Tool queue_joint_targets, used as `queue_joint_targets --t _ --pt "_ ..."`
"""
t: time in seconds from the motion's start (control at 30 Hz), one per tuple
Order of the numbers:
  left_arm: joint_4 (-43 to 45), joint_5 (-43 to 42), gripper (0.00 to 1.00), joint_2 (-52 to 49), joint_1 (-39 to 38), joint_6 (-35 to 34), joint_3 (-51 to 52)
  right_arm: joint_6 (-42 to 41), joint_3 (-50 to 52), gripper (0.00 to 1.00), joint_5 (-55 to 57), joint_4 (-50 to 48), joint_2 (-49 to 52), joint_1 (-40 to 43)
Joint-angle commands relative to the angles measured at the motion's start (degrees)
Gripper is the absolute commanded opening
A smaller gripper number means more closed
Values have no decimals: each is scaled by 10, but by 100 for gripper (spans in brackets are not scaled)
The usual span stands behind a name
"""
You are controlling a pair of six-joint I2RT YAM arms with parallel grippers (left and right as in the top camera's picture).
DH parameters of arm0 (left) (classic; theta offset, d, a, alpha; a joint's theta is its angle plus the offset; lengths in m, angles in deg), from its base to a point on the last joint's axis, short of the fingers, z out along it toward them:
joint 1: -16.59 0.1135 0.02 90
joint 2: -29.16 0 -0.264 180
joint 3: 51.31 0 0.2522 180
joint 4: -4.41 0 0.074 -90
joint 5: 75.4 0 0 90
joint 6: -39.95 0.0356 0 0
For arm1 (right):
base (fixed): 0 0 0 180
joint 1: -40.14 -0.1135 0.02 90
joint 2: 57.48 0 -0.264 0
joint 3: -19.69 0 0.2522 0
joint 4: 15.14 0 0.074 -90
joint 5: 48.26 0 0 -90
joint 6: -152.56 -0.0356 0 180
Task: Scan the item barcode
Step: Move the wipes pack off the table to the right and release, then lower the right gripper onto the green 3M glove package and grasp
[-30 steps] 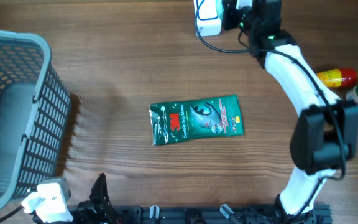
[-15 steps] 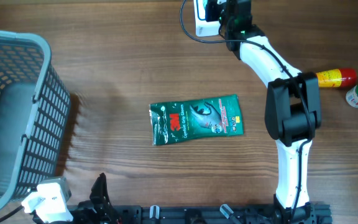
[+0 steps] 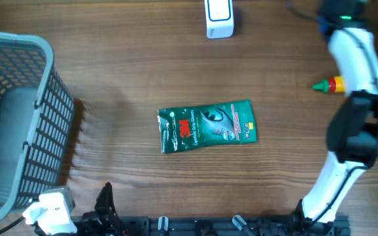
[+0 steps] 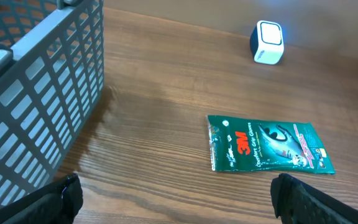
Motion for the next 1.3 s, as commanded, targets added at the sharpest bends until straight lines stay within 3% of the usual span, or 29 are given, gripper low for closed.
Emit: queue_joint_targets --t 0.0,0.2,0.3,0.33,0.37,0.4,0.43,0.57,0.63,0.83,1.07,1.27 --pt "1 -5 100 2 3 1 2 -8 2 5 37 35 4 95" --pt "1 -5 100 2 3 1 2 -28 2 5 -35 114 38 214" --pt "1 -5 100 2 3 1 2 -82 2 8 -78 141 44 236" --pt "1 -5 100 2 3 1 2 -82 1 20 -94 143 44 240" --pt "1 -5 100 2 3 1 2 -81 0 43 -97 145 40 240" --pt "1 -5 100 2 3 1 2 -78 -2 91 -96 149 26 237" --pt "1 -5 100 2 3 1 2 -78 -3 99 -96 149 14 234" --pt "1 -5 100 2 3 1 2 -98 -4 100 -108 154 -76 212" --pt "1 -5 100 2 3 1 2 -103 -4 100 -186 168 -127 193" --pt "1 -5 100 2 3 1 2 -223 -4 100 -381 278 -213 96" --pt "1 -5 100 2 3 1 2 -346 41 100 -441 525 -207 -134" --pt "1 -5 100 2 3 1 2 -332 199 100 -400 475 -204 -311"
